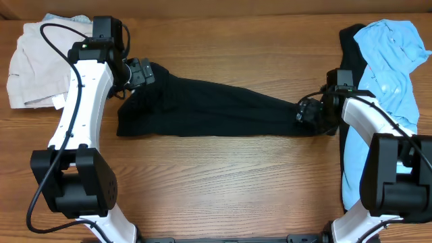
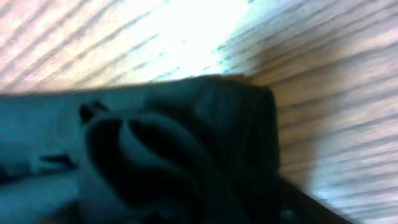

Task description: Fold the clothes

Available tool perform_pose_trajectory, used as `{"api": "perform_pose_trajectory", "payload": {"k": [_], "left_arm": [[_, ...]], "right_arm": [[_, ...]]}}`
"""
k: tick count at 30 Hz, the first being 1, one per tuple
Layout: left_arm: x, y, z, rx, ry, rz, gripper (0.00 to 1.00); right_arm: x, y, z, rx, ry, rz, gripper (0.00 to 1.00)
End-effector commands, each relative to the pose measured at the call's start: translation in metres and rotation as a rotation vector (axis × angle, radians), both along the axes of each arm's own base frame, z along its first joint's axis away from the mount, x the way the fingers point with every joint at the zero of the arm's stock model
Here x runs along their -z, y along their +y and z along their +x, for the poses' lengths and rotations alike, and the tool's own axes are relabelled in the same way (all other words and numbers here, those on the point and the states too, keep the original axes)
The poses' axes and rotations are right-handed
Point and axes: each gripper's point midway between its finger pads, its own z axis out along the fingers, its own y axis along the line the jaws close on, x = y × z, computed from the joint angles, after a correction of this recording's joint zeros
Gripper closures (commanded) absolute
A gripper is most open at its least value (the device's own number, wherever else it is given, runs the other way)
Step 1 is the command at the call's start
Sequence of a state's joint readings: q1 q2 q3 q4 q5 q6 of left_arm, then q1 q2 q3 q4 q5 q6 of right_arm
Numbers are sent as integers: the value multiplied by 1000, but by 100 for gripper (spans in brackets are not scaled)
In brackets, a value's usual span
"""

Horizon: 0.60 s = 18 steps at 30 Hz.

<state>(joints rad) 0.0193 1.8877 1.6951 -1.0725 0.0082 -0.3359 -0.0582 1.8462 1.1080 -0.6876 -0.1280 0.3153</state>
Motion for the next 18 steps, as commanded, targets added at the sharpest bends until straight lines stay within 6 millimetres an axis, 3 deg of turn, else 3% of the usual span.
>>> {"api": "perform_pose_trajectory", "payload": {"k": [1,3,8,10,13,18], "left_arm": [[-5,-14,-1,46,1,-28,0],[-4,-16,-6,51,19,-27,0],[-2,-19,-14,58,52,-28,0],[-1,-20,-15,60,59,-28,0],[-1,-20,-16,61,63,-28,0],[-2,-20,-15,60,57,-27,0]], "right_arm": [[1,10,6,-24,-14,45,81],[0,8,6,-20,-16,42,96],[-15,-13,2,-1,13,41,96],[-32,-25,-1,-11,29,36,96],[-75,-40,-6,-55,55,33,96],[-129,-27,-1,-137,17,38,96]]}}
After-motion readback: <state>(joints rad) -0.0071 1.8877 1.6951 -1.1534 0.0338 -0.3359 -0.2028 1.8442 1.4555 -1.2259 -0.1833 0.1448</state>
